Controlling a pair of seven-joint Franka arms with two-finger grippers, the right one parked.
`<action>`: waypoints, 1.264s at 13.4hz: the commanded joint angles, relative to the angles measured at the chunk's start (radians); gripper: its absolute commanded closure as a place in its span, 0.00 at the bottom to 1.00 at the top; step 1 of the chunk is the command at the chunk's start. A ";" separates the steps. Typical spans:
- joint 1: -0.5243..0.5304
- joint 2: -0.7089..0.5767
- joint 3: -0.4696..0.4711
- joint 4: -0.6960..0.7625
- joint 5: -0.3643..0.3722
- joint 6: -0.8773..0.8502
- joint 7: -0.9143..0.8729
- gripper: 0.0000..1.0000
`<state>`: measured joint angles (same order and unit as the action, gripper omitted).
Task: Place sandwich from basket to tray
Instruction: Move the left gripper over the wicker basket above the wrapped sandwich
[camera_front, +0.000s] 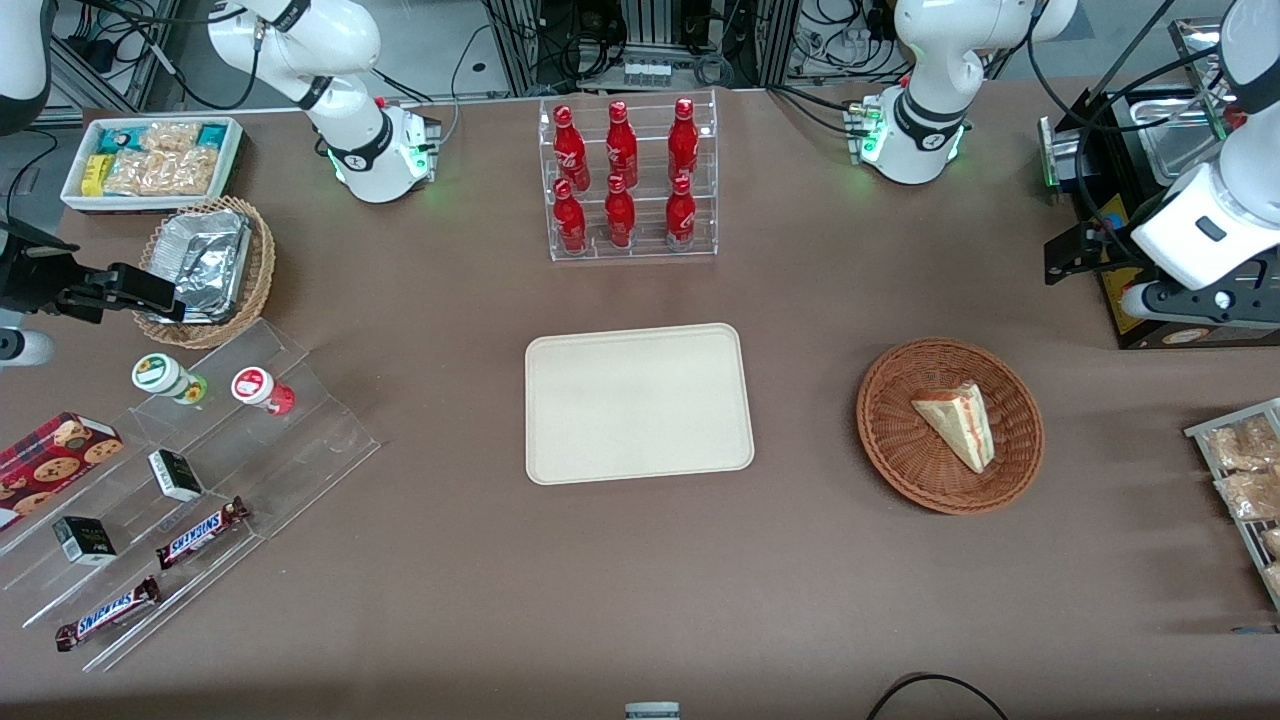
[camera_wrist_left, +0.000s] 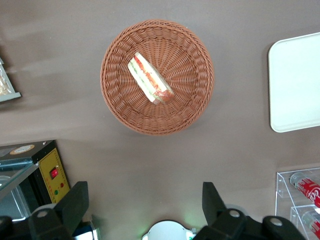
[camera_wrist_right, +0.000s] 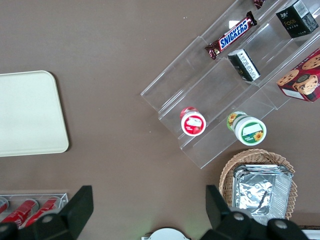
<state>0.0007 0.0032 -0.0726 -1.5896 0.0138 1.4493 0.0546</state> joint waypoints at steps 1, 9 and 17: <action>-0.015 0.006 0.014 0.034 0.009 -0.035 -0.031 0.00; -0.015 0.034 0.013 -0.105 0.008 0.156 -0.068 0.00; -0.015 0.165 0.013 -0.263 0.009 0.459 -0.145 0.00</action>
<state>0.0006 0.1406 -0.0696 -1.8432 0.0142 1.8674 -0.0517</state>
